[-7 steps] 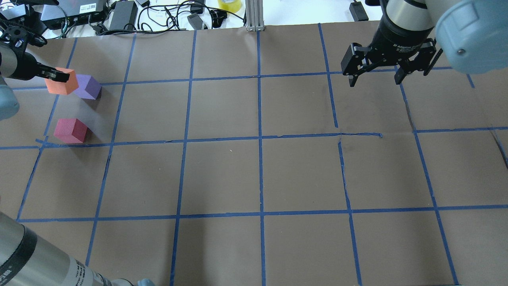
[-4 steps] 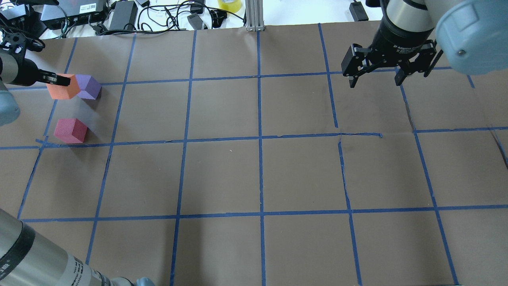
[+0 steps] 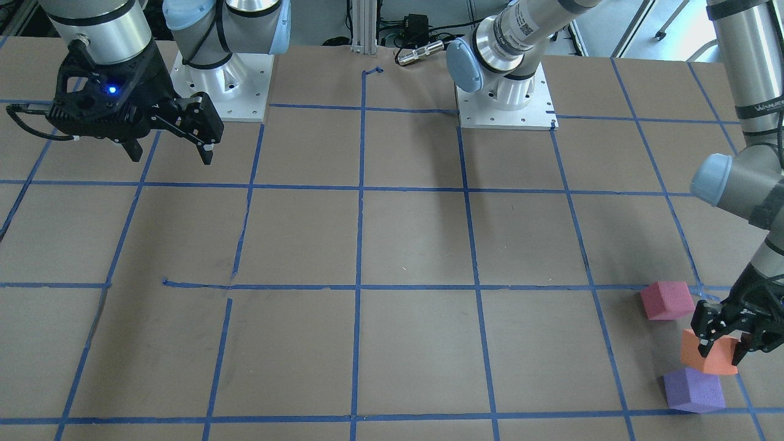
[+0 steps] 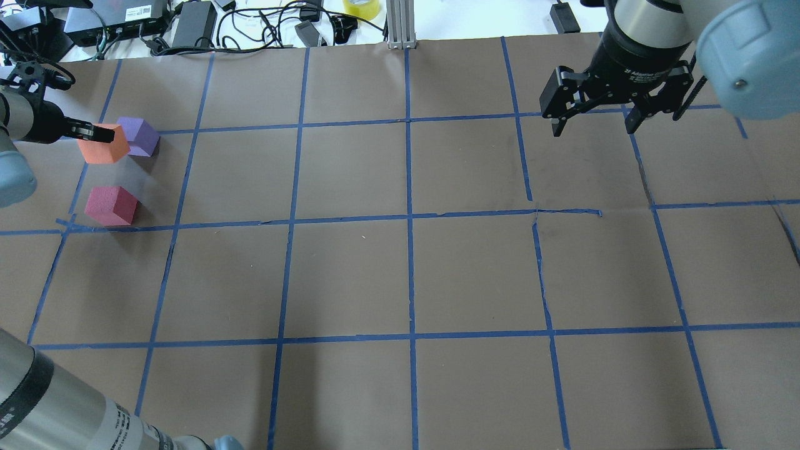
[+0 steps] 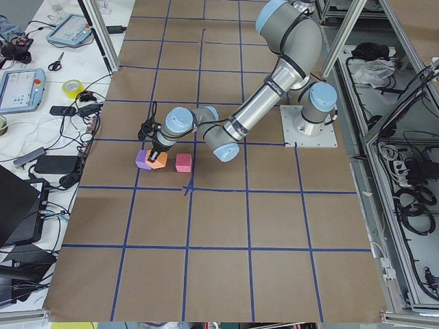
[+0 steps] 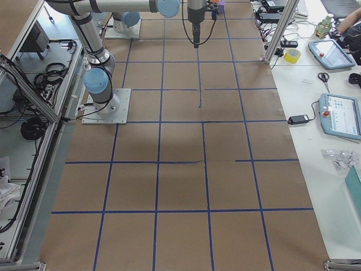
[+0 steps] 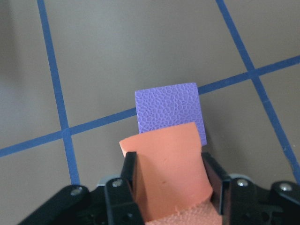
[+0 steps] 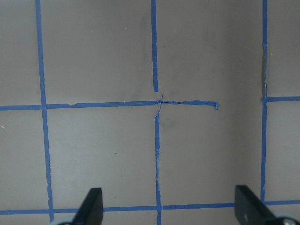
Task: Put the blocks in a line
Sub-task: 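Lower the orange cube between the purple and pink cubes with the left gripper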
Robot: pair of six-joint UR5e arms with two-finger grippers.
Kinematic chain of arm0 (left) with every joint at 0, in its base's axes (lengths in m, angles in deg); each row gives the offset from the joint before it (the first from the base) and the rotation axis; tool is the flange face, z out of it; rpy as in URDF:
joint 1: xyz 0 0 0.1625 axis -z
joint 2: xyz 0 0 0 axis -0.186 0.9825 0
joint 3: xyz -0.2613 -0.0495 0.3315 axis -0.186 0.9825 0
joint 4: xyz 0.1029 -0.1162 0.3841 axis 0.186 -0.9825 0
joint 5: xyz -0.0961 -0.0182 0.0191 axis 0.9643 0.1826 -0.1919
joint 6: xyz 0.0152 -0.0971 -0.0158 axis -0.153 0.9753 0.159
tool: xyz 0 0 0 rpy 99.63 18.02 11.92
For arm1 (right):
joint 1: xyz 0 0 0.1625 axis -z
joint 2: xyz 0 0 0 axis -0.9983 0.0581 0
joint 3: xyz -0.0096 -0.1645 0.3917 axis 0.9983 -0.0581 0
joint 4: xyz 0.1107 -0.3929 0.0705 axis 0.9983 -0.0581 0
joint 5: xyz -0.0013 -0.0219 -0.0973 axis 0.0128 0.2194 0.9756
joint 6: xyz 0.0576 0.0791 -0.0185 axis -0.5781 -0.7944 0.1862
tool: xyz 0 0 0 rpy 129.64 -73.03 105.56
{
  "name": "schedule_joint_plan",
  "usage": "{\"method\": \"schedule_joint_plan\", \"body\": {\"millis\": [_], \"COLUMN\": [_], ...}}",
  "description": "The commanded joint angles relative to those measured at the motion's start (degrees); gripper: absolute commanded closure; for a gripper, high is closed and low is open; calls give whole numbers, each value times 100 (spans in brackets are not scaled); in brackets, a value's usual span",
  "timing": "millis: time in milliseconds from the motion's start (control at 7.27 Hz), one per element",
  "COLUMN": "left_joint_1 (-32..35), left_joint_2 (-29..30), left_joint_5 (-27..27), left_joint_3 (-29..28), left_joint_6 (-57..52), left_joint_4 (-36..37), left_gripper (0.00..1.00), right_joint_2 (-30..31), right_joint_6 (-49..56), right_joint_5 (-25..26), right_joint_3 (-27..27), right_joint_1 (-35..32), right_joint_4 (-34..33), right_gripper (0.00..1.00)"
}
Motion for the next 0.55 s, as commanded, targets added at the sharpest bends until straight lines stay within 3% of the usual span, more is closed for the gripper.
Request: {"method": "schedule_joint_plan", "body": {"millis": [0,412], "left_joint_1": [-16,-52], "left_joint_2": [8,34], "left_joint_5": [3,3], "left_joint_3": [255,334], "left_joint_6": [-23,55], "left_joint_4": [220,230], "left_gripper": [100,100], "right_joint_2": [36,18], "right_joint_6": [33,68], "right_joint_5": [-45,-19], "right_joint_3": [10,19], "right_joint_1": [-11,-11], "right_joint_4": [-3,6], "right_gripper": [0,0]}}
